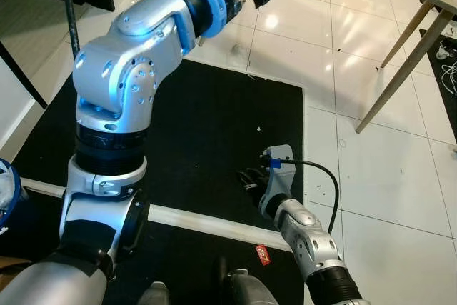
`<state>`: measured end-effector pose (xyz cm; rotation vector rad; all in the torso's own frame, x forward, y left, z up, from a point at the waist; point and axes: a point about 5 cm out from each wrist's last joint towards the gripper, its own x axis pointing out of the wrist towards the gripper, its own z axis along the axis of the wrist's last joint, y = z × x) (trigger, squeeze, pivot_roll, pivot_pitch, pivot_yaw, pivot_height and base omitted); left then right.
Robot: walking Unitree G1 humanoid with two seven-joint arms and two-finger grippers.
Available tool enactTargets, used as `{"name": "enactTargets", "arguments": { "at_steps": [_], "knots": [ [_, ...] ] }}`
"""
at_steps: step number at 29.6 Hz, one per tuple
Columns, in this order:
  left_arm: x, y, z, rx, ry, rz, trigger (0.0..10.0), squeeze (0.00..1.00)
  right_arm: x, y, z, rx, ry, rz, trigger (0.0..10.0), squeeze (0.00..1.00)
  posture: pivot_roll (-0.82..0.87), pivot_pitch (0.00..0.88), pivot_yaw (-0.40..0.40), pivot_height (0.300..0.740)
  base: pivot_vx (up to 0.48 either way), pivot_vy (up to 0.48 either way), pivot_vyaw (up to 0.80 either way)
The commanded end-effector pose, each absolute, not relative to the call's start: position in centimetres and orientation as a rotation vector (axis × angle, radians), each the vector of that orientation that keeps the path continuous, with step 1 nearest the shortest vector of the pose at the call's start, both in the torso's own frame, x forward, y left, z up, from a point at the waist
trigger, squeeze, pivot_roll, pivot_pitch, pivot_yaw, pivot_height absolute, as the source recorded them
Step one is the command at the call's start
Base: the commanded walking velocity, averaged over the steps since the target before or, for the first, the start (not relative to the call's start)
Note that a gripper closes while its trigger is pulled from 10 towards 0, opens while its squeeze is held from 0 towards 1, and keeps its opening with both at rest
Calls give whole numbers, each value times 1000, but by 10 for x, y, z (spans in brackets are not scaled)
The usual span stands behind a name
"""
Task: Picking trash to rubbish bin
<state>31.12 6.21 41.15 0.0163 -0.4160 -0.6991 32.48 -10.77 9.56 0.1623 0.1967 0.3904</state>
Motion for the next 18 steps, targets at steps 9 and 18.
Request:
{"name": "enactTargets", "arguments": {
  "at_steps": [9,18],
  "knots": [
    [310,64,415,14,-425,-702,10000,0,320,-112,87,148,233,382,10000,0,105,360,-130,740,0,0,0],
    [309,56,418,88,-453,-684,10000,0,318,-111,87,148,231,384,10000,0,107,361,-126,740,0,0,0]
  ]
}}
